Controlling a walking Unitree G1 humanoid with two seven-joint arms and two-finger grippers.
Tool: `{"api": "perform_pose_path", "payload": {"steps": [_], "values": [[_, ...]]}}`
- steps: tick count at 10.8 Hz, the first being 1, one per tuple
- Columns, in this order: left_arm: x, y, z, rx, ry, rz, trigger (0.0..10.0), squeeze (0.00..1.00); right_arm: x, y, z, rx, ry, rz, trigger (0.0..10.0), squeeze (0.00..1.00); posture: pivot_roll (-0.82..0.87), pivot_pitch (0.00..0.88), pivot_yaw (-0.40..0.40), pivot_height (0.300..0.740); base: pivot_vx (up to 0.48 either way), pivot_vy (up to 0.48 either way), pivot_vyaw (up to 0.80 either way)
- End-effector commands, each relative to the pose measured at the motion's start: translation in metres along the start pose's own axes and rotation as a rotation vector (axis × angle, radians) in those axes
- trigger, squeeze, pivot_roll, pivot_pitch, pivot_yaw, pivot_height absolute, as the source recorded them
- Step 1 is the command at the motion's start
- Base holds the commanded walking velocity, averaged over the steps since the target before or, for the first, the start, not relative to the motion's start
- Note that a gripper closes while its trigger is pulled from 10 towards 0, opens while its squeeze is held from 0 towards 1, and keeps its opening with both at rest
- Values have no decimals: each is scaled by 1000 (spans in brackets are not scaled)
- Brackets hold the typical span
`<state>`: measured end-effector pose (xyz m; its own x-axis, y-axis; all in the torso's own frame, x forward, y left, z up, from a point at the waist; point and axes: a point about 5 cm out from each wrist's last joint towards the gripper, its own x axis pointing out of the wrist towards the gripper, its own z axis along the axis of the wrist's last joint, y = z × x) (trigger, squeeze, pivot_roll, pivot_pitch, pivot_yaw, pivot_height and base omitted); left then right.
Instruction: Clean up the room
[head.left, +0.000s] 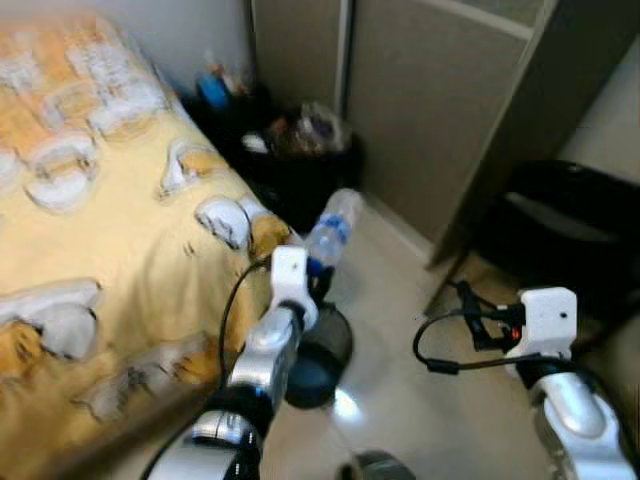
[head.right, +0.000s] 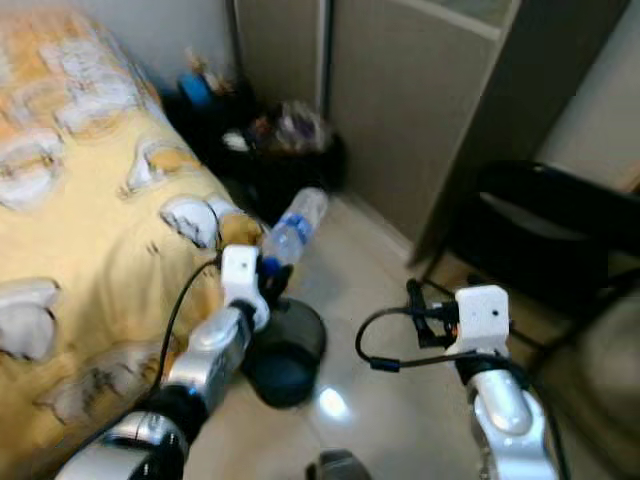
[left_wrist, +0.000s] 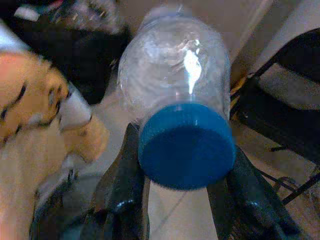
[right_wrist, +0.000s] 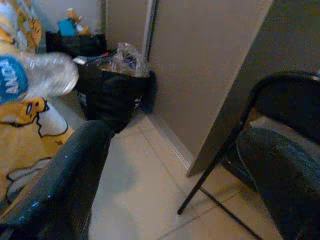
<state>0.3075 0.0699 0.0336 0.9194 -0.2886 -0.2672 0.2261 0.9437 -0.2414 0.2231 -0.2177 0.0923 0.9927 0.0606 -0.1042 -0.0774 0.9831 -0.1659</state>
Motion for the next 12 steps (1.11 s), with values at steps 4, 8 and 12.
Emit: {"api": "perform_pose_path", "payload": {"steps": [4, 8, 12], "values": [[-2, -5, 4, 36, -54, 10, 10000, 0, 4, 7, 6, -1, 11, 53, 10000, 0, -362, 113, -59, 740, 0, 0, 178], [4, -28, 13, 80, -83, -96, 10000, 0, 0, 7, 6, 6, 14, 44, 10000, 0, -389, 105, -34, 740, 127, -308, 705], [6, -39, 32, 140, -164, -140, 10000, 0, -8, 0, 4, 21, 21, -15, 10000, 0, -397, 103, -31, 740, 0, 0, 0]]}}
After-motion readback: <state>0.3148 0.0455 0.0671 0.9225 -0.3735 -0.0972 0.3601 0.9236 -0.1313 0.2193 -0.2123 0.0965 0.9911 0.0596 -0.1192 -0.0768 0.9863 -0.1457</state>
